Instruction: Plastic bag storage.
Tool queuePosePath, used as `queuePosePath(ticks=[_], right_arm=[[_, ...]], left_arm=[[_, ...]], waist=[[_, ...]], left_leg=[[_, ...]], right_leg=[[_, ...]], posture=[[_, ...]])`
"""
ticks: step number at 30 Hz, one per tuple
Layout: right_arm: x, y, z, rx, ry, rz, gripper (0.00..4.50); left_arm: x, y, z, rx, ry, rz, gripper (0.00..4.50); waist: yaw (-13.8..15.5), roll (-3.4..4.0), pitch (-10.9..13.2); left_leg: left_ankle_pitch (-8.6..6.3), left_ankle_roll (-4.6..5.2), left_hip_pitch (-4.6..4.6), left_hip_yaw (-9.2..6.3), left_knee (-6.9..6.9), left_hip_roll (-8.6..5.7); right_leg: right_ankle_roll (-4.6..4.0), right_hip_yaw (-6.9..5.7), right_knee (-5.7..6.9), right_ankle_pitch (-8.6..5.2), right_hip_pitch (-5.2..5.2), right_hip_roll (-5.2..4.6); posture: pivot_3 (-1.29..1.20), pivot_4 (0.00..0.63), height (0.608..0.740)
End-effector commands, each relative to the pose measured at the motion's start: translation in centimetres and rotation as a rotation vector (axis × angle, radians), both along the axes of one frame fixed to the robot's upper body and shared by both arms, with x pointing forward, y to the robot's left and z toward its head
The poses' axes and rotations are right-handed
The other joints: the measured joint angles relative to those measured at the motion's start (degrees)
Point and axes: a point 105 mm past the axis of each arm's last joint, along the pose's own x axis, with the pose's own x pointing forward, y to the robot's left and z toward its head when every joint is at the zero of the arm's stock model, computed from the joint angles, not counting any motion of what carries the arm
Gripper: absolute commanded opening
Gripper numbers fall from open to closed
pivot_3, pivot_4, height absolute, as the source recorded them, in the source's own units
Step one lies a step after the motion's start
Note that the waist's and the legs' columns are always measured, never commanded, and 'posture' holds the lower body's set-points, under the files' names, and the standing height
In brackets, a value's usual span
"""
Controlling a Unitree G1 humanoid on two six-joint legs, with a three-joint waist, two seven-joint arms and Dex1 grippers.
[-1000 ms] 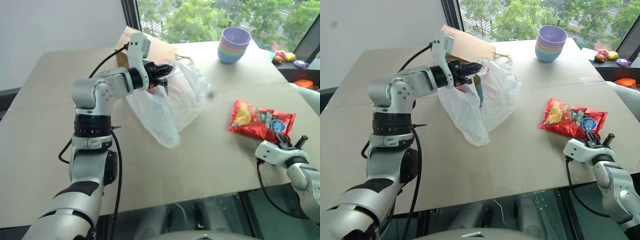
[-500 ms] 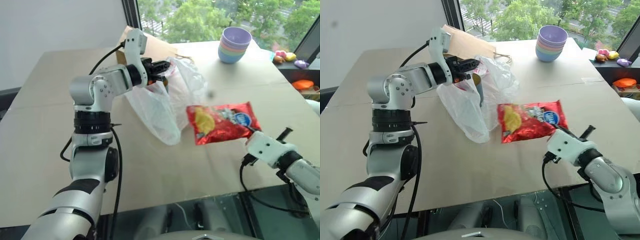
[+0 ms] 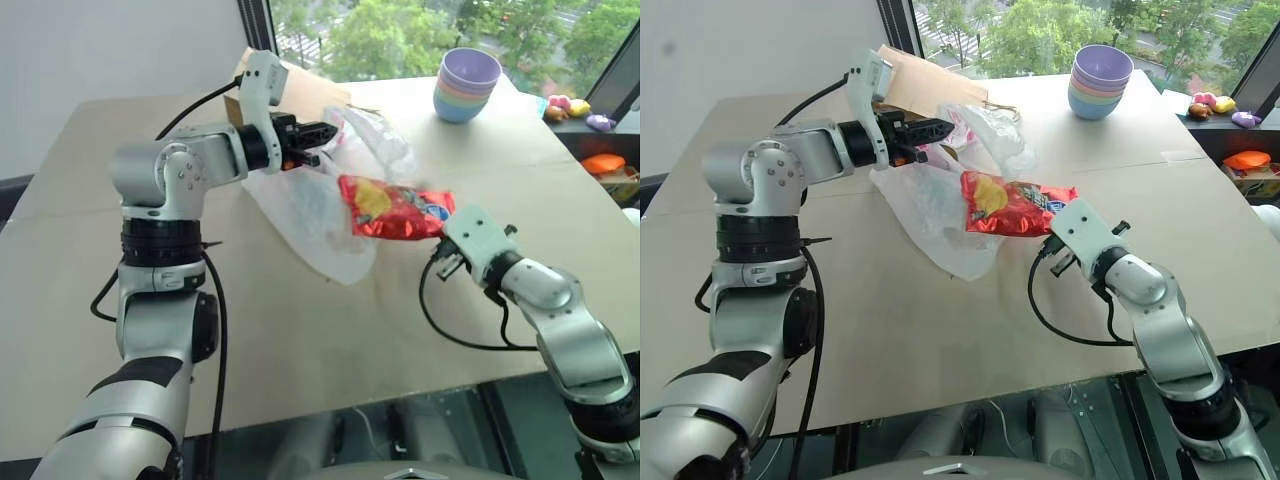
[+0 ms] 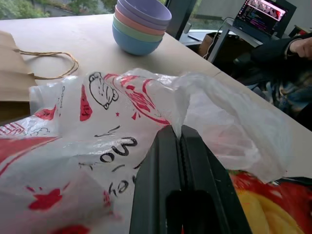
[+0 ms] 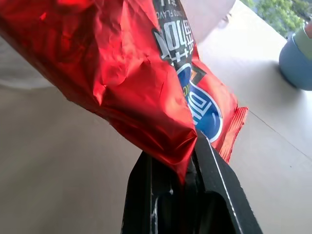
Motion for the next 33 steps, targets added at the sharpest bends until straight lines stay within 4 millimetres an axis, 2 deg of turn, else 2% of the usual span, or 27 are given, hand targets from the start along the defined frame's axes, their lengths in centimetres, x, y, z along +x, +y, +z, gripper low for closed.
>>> queuePosePath(ticks=[1, 3, 5, 8, 11, 14, 19, 23, 24, 28, 31, 33], right_arm=[[1.0, 0.4, 1.4, -0.021, -0.053, -0.014, 0.04], [1.6, 0.6, 1.7, -0.027, -0.059, -0.023, 0.04], [1.8, 0.0, 2.3, 0.011, -0.056, -0.050, 0.04], [1.1, -0.8, 2.7, 0.073, -0.025, -0.058, 0.04], [0.5, 0.6, 3.1, 0.193, 0.025, 0.009, 0.04], [0.4, 1.9, 3.5, 0.239, 0.048, 0.044, 0.04], [2.4, 4.8, 4.0, 0.154, 0.031, 0.039, 0.04], [3.0, 7.1, 4.0, 0.200, 0.073, 0.058, 0.04], [2.9, 8.0, 4.0, 0.260, 0.109, 0.070, 0.04], [0.9, 10.1, 4.7, 0.544, 0.305, 0.189, 0.04], [-0.8, 9.2, 5.2, 0.660, 0.422, 0.257, 0.04], [-1.5, 7.9, 5.0, 0.632, 0.455, 0.266, 0.04]], left_arm=[[-1.3, -0.3, 2.2, -0.033, -0.057, -0.055, 0.00], [-1.3, -0.3, 2.5, -0.046, -0.051, -0.054, 0.00], [-1.3, 0.0, 2.6, -0.044, -0.052, -0.052, 0.00], [-1.1, 0.9, 2.6, -0.048, -0.042, -0.030, 0.00], [-1.0, 1.3, 2.3, -0.049, -0.031, -0.030, 0.00], [-1.1, 1.4, 2.1, -0.037, -0.027, -0.039, 0.00], [-1.7, 0.9, 3.1, -0.052, -0.044, -0.092, 0.00], [-2.6, 0.3, 3.6, -0.060, -0.046, -0.148, 0.00], [-2.8, 0.2, 3.6, -0.058, -0.048, -0.155, 0.00], [-2.8, 0.7, 3.1, -0.036, -0.049, -0.139, 0.00], [-2.1, 1.3, 2.8, -0.035, -0.044, -0.089, 0.00], [-2.0, 1.5, 2.6, -0.019, -0.050, -0.080, 0.00]], waist=[[-0.14, 0.00, 0.00], [-0.18, 0.01, 0.00], [-0.17, 0.01, 0.00], [-0.10, 0.01, 0.00], [-0.18, 0.02, 0.00], [-0.35, 0.05, 0.01], [-0.74, 0.07, 0.02], [-1.24, 0.07, 0.02], [-1.44, 0.07, 0.02], [-1.81, 0.09, 0.01], [-1.68, 0.12, 0.02], [-1.49, 0.15, 0.04]], left_leg=[[0.00, 0.00, 0.00, 0.00, 0.00, 0.00], [0.00, 0.00, 0.00, 0.00, 0.00, 0.00], [0.00, 0.00, 0.00, 0.00, -0.01, 0.00], [0.00, 0.00, -0.04, -0.03, -0.01, 0.00], [0.00, 0.00, -0.04, -0.04, -0.01, 0.00], [0.00, 0.00, -0.02, -0.03, -0.01, 0.00], [0.00, 0.00, -0.02, -0.01, 0.00, -0.01], [0.00, 0.00, -0.07, -0.12, -0.01, -0.02], [0.00, 0.00, -0.09, -0.11, -0.01, -0.03], [0.00, 0.00, -0.08, -0.14, -0.01, -0.07], [0.00, 0.00, -0.08, -0.17, 0.00, -0.07], [0.01, 0.00, -0.09, -0.23, 0.01, -0.13]], right_leg=[[0.00, 0.00, 0.01, 0.00, 0.00, 0.00], [0.00, 0.01, 0.01, 0.00, -0.01, 0.00], [0.00, 0.00, 0.01, 0.00, -0.01, 0.00], [0.00, -0.02, -0.02, 0.00, -0.01, 0.00], [0.00, -0.03, -0.03, 0.00, -0.01, 0.00], [0.00, -0.01, 0.01, 0.00, -0.02, 0.01], [-0.01, -0.01, 0.02, 0.00, -0.03, 0.00], [-0.01, -0.14, -0.01, 0.00, -0.04, -0.03], [-0.01, -0.12, -0.01, 0.00, -0.05, -0.04], [-0.01, -0.12, 0.00, 0.00, -0.06, -0.05], [-0.01, -0.15, 0.01, 0.00, -0.05, -0.05], [-0.01, -0.23, -0.01, 0.00, -0.02, -0.10]], posture=[[0.00, 0.150, 0.740], [0.00, 0.150, 0.740], [0.00, 0.150, 0.740], [0.00, 0.150, 0.740], [0.00, 0.150, 0.740], [0.00, 0.150, 0.740], [0.00, 0.150, 0.740], [0.00, 0.150, 0.740], [0.00, 0.150, 0.740], [0.00, 0.150, 0.740], [0.00, 0.150, 0.740], [0.00, 0.150, 0.740]])
